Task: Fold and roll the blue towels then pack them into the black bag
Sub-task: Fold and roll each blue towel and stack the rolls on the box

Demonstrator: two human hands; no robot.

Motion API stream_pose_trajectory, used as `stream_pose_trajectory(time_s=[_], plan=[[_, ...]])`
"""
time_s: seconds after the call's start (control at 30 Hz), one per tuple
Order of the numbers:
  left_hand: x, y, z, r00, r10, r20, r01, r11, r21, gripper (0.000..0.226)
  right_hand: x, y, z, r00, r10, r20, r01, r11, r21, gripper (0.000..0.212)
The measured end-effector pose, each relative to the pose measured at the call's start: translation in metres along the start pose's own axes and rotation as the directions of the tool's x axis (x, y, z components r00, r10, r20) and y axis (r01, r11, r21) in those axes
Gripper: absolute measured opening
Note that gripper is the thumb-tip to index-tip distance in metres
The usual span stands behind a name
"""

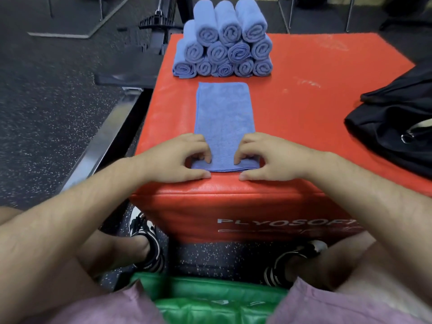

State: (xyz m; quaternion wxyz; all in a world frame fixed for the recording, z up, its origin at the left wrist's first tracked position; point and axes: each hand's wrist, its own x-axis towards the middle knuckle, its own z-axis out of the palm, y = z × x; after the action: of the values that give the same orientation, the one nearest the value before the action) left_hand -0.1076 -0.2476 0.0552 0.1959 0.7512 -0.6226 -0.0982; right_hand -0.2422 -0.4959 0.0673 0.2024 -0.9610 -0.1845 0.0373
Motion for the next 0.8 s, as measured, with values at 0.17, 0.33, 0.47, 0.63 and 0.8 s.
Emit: stream_pose_trajectory(time_s=[0.17, 0.33, 0.47, 0.63, 0.8], plan=[[-0.011, -0.005, -0.011, 1.0, -0.003, -0.008, 0.003, 1.0, 0.021, 0.028, -0.003, 0.001, -0.005, 1.0, -0.001, 0.001, 0.001, 1.0, -0.013, 0.027], [-0.009, 0.0, -0.012, 0.998, 0.031, -0.058, -0.021, 0.987, 0.158, 0.023, -0.01, -0.01, -0.005, 0.997, 0.02, -0.071, -0.033, 0.979, -0.199, 0.022], [-0.008, 0.004, -0.01, 0.997, 0.051, -0.06, -0.037, 0.975, 0.22, 0.027, -0.01, -0.011, -0.003, 0.984, 0.107, -0.143, -0.122, 0.987, -0.101, 0.026], [-0.006, 0.003, -0.01, 0.982, -0.095, -0.165, 0.111, 0.99, 0.092, 0.021, -0.006, 0.001, 0.0, 0.957, 0.151, -0.248, -0.143, 0.988, 0.051, 0.016], [0.002, -0.008, -0.004, 0.931, -0.247, -0.269, 0.226, 0.968, -0.106, 0.02, -0.002, 0.004, 0.008, 0.93, 0.076, -0.359, -0.107, 0.992, -0.068, 0.011]])
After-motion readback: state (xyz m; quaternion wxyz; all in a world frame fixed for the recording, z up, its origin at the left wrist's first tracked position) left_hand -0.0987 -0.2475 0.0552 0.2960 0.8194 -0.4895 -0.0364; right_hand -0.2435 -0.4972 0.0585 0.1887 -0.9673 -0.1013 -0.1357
